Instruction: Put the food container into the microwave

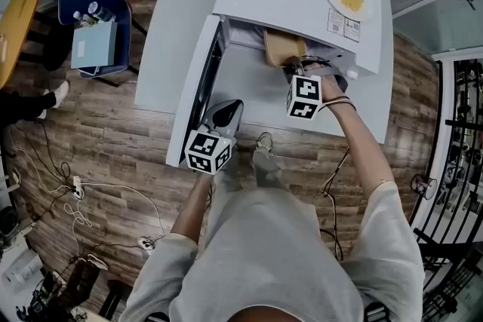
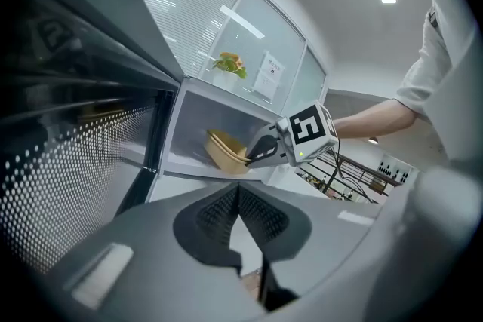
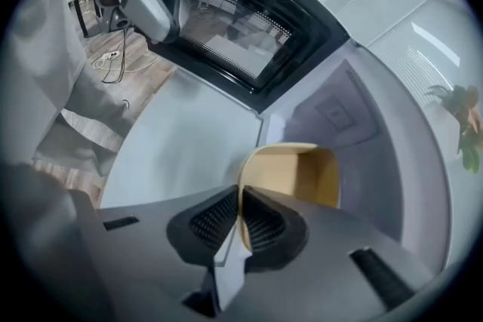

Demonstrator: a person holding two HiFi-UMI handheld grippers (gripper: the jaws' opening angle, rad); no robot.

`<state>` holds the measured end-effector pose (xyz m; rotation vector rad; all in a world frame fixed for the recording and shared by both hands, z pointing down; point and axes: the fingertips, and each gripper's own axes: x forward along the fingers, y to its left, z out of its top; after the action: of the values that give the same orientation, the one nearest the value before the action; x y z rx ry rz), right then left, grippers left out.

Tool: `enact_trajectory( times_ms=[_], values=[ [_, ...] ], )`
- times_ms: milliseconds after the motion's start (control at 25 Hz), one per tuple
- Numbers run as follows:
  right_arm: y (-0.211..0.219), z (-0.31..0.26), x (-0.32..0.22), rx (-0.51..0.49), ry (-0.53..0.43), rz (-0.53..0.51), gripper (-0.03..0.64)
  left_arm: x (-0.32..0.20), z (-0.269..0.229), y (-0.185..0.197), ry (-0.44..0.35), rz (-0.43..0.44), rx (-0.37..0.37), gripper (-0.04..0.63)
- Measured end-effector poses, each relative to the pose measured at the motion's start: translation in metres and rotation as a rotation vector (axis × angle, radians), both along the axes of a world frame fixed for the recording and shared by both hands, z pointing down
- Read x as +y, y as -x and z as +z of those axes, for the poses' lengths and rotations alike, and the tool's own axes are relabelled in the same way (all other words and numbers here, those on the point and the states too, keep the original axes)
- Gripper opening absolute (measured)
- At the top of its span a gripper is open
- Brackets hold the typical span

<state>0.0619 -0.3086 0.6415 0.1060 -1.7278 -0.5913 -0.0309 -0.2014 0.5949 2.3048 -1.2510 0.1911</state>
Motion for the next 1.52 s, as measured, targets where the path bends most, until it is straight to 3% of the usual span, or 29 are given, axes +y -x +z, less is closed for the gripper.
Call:
enact_trajectory(
  times_ms=[1040, 1520],
  values=[
    [0.012, 0.000, -0.057, -0.052, -0.177, 0.128, 0.026, -0.009, 0.004, 0.005, 0.011, 0.005, 0.013, 0.011],
    [0.015, 0.005, -0.067, -0.059, -0.200, 0.130, 0.026, -0.010, 0.005, 0.005, 0.015, 0.012, 0.007, 0.011]
  ],
)
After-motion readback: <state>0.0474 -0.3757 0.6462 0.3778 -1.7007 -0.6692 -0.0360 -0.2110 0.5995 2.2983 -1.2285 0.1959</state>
